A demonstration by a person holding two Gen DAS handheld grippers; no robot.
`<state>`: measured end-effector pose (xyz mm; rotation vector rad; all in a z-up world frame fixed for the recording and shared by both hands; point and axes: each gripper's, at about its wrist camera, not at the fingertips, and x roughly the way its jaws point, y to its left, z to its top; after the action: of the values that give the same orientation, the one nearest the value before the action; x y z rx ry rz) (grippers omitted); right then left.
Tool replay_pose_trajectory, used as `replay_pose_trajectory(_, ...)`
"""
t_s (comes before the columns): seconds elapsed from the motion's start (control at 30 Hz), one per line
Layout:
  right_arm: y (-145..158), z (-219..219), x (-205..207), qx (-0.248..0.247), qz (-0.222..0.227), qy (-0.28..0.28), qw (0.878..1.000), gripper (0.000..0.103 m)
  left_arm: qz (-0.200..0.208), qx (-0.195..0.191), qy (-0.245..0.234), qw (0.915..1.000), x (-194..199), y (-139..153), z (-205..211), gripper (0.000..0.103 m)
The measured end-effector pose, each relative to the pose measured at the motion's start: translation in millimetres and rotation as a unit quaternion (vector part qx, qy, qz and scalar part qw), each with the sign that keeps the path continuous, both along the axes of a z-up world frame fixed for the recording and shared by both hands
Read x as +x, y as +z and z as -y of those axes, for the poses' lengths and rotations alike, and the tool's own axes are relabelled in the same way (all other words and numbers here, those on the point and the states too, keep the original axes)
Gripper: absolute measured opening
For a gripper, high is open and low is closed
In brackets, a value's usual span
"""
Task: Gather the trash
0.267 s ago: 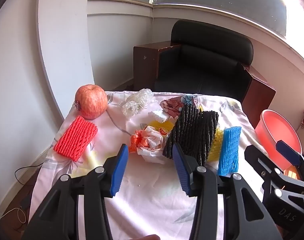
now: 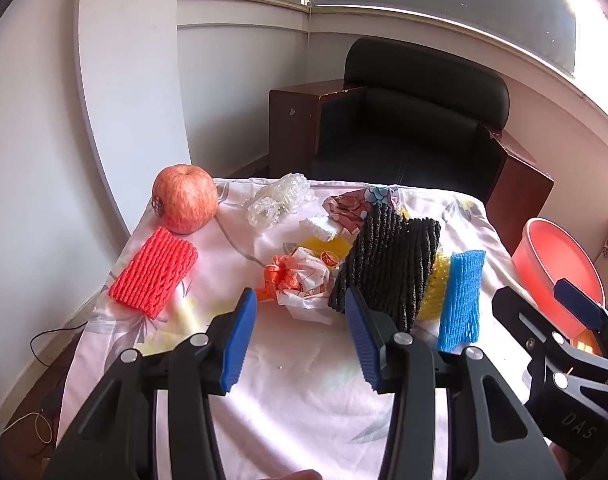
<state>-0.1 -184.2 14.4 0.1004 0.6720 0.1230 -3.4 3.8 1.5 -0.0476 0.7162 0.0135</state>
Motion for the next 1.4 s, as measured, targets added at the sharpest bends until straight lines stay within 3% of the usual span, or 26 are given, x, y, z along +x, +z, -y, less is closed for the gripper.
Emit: replay_pose_trajectory(1.4, 0.1, 2.0, -7.3, -0.001, -0.001, -0.006, 1.000, 0.099, -0.006, -0.002, 0.006, 1.0000, -10.4, -1.3, -1.2, 0.046)
